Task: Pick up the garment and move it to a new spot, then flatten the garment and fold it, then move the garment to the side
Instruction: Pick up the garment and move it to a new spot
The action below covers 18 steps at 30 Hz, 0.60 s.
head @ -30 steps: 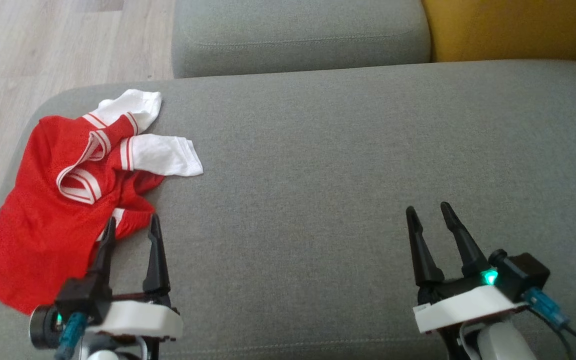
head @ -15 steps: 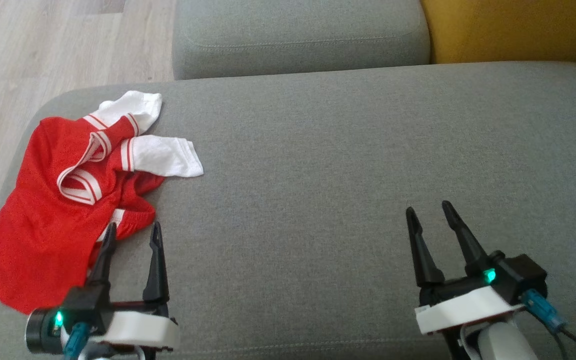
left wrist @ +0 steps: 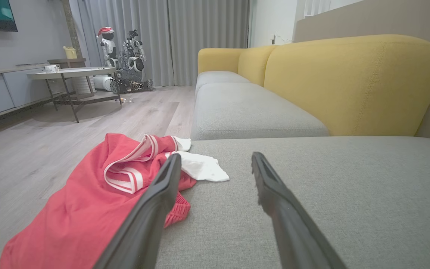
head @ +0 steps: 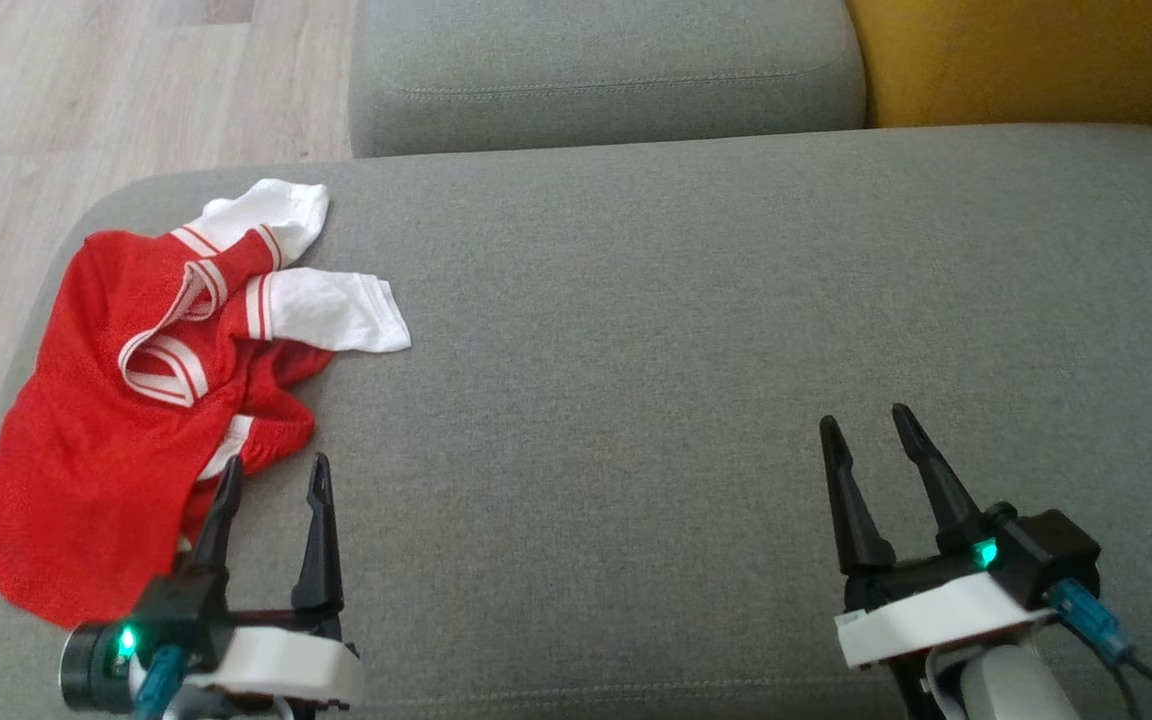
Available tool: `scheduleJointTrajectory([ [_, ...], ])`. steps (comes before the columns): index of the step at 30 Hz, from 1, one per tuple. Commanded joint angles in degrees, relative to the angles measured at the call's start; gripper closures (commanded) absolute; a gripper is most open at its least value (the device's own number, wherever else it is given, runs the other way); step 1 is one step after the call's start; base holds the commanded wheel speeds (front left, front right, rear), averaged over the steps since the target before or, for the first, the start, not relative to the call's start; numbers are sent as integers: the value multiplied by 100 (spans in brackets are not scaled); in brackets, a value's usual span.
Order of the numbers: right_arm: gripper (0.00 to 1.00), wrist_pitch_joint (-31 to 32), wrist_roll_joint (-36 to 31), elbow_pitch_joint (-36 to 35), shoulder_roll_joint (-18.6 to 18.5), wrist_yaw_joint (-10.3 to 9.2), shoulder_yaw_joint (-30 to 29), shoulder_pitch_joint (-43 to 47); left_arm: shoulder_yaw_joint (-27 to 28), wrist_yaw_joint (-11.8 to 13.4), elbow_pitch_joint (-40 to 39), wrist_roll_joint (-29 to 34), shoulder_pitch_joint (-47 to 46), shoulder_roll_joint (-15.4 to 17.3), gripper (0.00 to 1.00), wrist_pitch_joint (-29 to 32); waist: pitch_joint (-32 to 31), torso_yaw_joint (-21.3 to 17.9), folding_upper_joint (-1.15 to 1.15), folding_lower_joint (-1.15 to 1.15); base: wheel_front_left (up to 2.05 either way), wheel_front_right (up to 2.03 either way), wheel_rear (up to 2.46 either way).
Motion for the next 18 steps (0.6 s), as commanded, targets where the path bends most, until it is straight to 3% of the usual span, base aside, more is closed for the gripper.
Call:
scheduleJointTrajectory([
  [1, 0, -71, -20, -166, -19, 43, 116, -288, 173, -4, -164, -29, -244, -23, 0, -70, 1, 8, 0, 0, 0, 0, 0],
  [9, 0, -71, -73, -241, -19, 43, 98, -200, 137, 28, -52, -112, -261, -24, 0, -70, 30, 251, 0, 0, 0, 0, 0],
  [18, 0, -71, 25, -320, -19, 43, 93, -108, 216, 47, -28, -150, -252, -24, 0, -70, 39, 860, 0, 0, 0, 0, 0],
])
